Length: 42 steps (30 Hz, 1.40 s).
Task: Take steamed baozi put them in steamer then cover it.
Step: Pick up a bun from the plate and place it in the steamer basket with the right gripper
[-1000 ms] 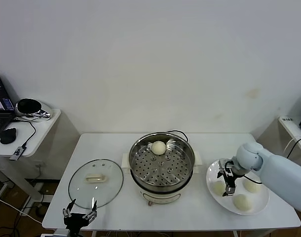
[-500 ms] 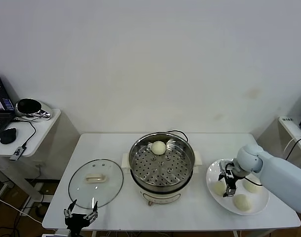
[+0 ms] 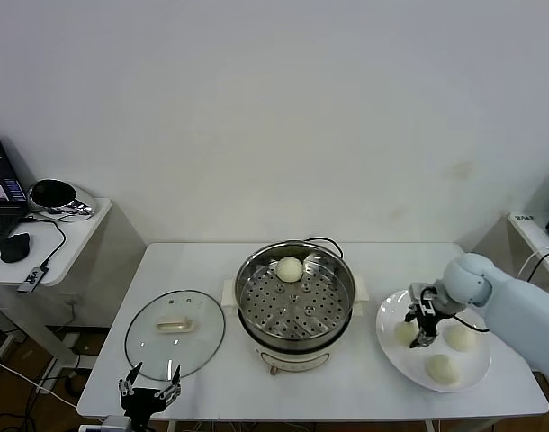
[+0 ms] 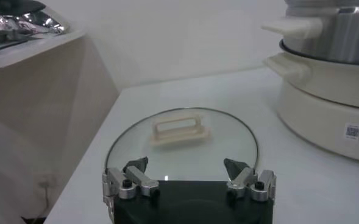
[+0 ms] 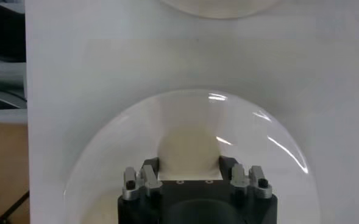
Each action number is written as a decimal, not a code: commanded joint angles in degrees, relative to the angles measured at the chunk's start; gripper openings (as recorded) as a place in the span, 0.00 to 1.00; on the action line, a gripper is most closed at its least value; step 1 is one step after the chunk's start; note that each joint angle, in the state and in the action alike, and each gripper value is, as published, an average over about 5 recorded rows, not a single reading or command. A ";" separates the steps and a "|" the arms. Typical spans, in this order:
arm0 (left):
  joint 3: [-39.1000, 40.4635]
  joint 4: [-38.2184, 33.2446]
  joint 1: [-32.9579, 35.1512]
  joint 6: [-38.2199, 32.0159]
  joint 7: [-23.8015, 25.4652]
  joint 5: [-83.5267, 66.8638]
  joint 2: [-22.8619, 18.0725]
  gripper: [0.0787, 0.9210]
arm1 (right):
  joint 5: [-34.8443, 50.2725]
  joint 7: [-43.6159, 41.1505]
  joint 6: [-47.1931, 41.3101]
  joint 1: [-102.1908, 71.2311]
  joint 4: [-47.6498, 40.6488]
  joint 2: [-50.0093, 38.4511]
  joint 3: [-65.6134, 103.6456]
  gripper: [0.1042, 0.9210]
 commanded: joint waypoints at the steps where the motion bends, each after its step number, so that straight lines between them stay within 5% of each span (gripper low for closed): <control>1: 0.26 -0.03 -0.73 0.06 -0.03 0.16 0.21 0.88 | 10.21 -3.44 -1.97 24.08 4.61 -2.46 -13.17 0.61; 8: 0.07 -0.89 -1.35 0.06 -0.01 -0.09 1.02 0.88 | 21.45 -4.98 -5.57 46.04 4.16 6.69 -28.61 0.61; 20: -0.71 -2.82 -1.38 0.02 -0.41 -0.91 1.53 0.88 | 29.27 -1.63 -13.53 45.27 2.94 23.26 -32.67 0.62; 42: -0.90 -5.52 -1.35 -0.03 -0.80 -0.99 -1.09 0.88 | 25.69 3.23 -16.01 33.46 -8.79 42.93 -32.74 0.62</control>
